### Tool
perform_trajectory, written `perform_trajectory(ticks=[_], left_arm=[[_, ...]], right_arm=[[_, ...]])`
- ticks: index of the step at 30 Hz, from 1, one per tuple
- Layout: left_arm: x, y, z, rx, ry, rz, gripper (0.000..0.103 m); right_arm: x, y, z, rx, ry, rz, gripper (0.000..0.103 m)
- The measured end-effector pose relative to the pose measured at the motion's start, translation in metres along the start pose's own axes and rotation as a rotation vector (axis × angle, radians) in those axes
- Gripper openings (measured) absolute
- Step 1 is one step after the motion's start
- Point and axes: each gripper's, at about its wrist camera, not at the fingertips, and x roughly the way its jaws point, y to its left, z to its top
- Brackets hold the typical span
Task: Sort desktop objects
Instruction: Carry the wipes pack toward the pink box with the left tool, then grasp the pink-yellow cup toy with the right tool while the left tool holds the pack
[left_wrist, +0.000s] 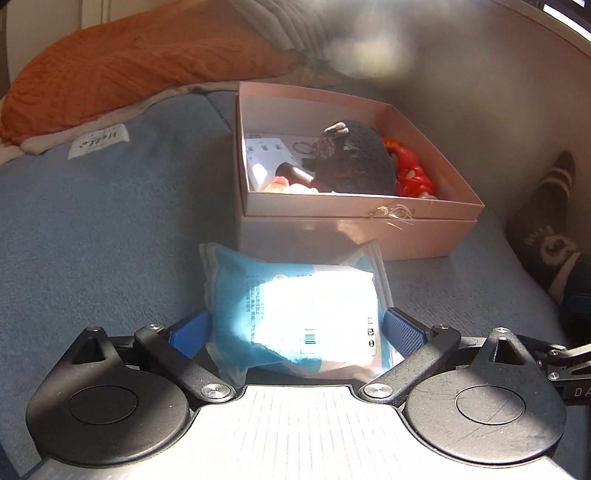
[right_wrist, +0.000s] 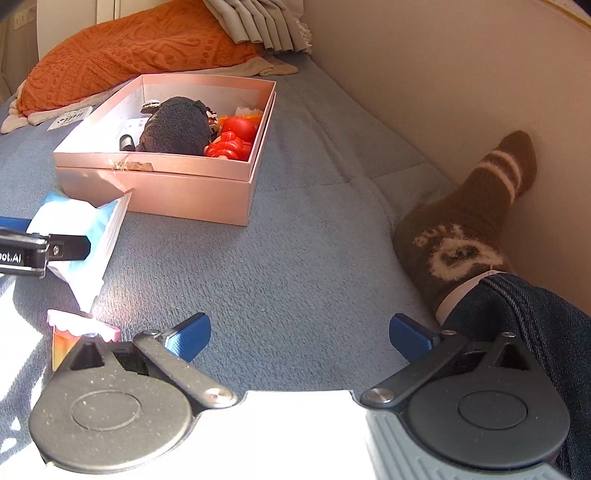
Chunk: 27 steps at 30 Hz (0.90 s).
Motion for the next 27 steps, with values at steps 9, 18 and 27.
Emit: perform_trajectory(ticks=[9, 18, 27], left_arm=[[-0.043, -0.038, -0.046, 0.250, 0.053, -0.284, 0.102], [-0.029, -0.049, -0.027, 0.380, -0.048, -0.089, 0.102], [0.000, -0.051, -0.024, 0.360, 0.000, -0.010, 0.065]], right_arm=[[-0.003, -0.009, 0.006, 0.048, -0.006, -0.002, 0.103], [-0.010, -0.006, 0.007, 0.043, -0.024, 0.002, 0.103], [-0.053, -0.001, 0.005, -0.063, -0.014, 0.178, 0.103]])
